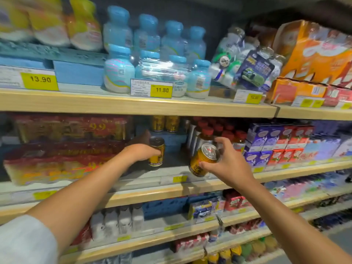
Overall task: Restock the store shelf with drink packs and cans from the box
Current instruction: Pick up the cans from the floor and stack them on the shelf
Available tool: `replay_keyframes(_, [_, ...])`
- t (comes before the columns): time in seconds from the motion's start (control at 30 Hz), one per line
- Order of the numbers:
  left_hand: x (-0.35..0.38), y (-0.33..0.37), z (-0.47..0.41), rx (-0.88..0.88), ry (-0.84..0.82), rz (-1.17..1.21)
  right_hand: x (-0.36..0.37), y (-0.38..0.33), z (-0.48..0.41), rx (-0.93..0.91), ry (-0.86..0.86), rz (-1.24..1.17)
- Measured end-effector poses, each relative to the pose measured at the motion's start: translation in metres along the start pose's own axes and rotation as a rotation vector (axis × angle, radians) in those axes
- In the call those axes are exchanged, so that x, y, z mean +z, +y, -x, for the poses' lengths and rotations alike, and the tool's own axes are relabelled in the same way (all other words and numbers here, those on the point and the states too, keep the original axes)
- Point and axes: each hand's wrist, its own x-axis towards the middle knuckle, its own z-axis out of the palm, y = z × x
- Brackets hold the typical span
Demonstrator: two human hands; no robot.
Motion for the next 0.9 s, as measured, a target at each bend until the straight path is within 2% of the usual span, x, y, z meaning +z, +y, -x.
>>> replay_keyframes(0.2, [0.024, -0.01, -0.023, 0.007, 0.07, -0.038, 0.031, -0.033, -0.043, 0.035, -0.065, 0.043])
replay_keyframes(0.37, [0.045, -0.007, -0.03, -0.078, -0.014, 0.027, 0.067, -0.042, -0.069, 0.069, -0.118, -0.012])
replay_keyframes(0.47, [0.05, -0.009, -0.032, -0.094, -0.028, 0.088, 0.085, -0.044, -0.077, 0.084, -0.188, 0.071])
replay_keyframes(0.63, [0.052, -0.017, -0.038, -0.074, 0.059, 0.234, 0.11, -0.045, -0.084, 0.037, -0.237, 0.093])
replay_keyframes(0.8, [0.055, -0.021, -0.042, -0.085, 0.092, 0.279, 0.12, -0.047, -0.096, 0.114, -0.322, 0.115])
replay_keyframes(0.9, [0.054, -0.022, -0.046, -0.094, 0.124, 0.276, 0.124, -0.045, -0.1, 0.086, -0.337, 0.088])
